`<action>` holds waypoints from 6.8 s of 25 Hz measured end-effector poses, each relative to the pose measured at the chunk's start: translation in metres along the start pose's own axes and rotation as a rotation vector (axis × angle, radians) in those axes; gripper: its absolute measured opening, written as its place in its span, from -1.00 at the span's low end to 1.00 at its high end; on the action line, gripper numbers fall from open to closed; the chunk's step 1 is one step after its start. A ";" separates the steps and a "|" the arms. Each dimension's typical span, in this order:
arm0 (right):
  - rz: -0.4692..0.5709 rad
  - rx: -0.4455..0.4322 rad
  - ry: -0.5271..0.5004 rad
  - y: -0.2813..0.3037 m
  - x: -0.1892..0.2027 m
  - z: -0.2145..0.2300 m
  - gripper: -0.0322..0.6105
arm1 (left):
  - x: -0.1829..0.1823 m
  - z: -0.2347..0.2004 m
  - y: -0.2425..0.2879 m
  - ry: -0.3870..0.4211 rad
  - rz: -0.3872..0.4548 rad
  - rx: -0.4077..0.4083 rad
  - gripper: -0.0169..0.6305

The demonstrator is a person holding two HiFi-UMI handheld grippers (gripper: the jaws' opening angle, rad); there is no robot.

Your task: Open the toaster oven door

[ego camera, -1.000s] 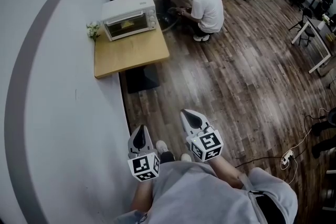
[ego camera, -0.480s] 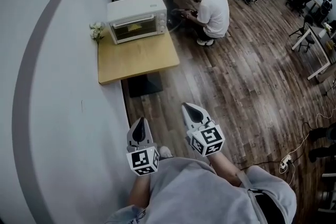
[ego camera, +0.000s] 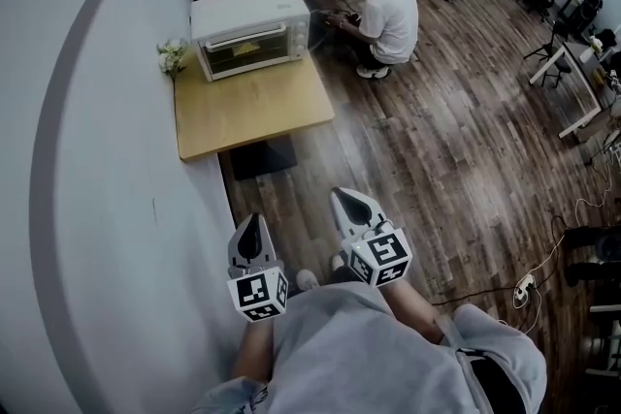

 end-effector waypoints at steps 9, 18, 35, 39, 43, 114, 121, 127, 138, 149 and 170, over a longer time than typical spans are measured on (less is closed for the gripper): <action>-0.002 -0.006 -0.042 0.028 0.005 -0.012 -0.90 | 0.005 -0.027 0.012 -0.013 0.010 -0.007 -0.94; 0.026 -0.028 -0.043 0.083 -0.006 -0.014 -0.90 | -0.010 -0.060 0.044 0.011 0.015 -0.039 -0.93; -0.020 -0.067 -0.068 0.251 -0.034 0.014 -0.90 | -0.053 -0.135 0.183 0.038 0.035 -0.050 -0.93; -0.045 -0.100 -0.101 0.300 -0.047 0.022 -0.90 | -0.067 -0.149 0.223 0.059 0.022 -0.036 -0.93; -0.085 -0.106 -0.140 0.351 -0.054 0.033 -0.89 | -0.082 -0.170 0.266 0.084 0.001 -0.030 -0.90; -0.432 -0.526 -0.895 0.568 -0.032 0.062 -0.79 | -0.068 -0.304 0.478 0.566 -0.807 0.279 -0.60; -0.398 -0.416 -0.828 0.564 -0.030 0.064 -0.85 | -0.059 -0.299 0.466 0.539 -0.774 0.271 -0.61; -0.431 -0.420 -0.809 0.549 -0.014 0.063 -0.87 | -0.045 -0.292 0.454 0.517 -0.766 0.278 -0.60; -0.445 -0.370 -0.726 0.520 0.017 0.065 -0.87 | -0.016 -0.281 0.429 0.374 -0.661 0.274 -0.62; -0.388 -0.257 -0.645 0.497 0.050 0.065 -0.86 | 0.013 -0.276 0.408 0.258 -0.511 0.206 -0.71; -0.258 -0.023 -0.405 0.471 0.117 0.066 -0.86 | 0.079 -0.268 0.387 0.093 -0.270 -0.092 -0.81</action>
Point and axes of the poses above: the fingertips, and each gripper's own axes: y forward along the fingers, z to its right, x out of its underside, the point moved 5 cm from there along -y, backward along the fingers, and after that the axes turned 14 degrees about x, right-handed, at the moved point
